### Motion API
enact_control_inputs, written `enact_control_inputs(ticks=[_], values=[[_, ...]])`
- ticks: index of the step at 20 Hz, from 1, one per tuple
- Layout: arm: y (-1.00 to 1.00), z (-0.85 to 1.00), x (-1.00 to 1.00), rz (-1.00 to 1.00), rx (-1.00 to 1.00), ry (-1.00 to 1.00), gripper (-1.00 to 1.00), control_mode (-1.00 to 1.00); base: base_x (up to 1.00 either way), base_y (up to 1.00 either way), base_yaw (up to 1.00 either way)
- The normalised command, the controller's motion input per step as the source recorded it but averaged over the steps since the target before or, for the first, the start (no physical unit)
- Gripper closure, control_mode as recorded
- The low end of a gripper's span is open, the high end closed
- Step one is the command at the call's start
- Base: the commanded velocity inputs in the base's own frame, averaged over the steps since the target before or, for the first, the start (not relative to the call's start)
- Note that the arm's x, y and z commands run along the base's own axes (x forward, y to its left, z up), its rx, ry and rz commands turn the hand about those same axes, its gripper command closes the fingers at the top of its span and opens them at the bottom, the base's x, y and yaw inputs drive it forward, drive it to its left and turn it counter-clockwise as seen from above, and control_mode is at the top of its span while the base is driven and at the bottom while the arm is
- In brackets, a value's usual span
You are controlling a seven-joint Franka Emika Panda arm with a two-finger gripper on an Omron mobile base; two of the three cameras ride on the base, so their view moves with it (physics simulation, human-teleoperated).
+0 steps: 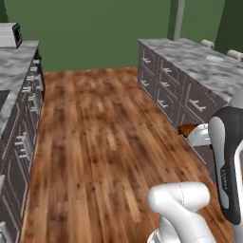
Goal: Take the chicken drumstick from the fridge and place it on the digital scale on the counter by the fridge. Wait a few seconds for a reading, then move it to the plate on the dining counter.
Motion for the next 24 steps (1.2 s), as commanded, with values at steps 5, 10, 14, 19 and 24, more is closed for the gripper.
enact_control_inputs(ticks=[5,10,14,19,24], values=[[0.0,0.0,0.0,0.0,0.0,0.0,1.0,1.0,0.43,0.0,-0.61],[0.0,0.0,0.0,0.0,0.0,0.0,1.0,1.0,0.49,0.0,-0.41],[0.0,0.0,0.0,0.0,0.0,0.0,1.0,1.0,0.67,0.0,-0.15],[0.0,0.0,0.0,0.0,0.0,0.0,1.0,1.0,0.69,0.0,-0.13],[0.0,0.0,0.0,0.0,0.0,0.0,1.0,1.0,0.62,-0.31,-0.17]])
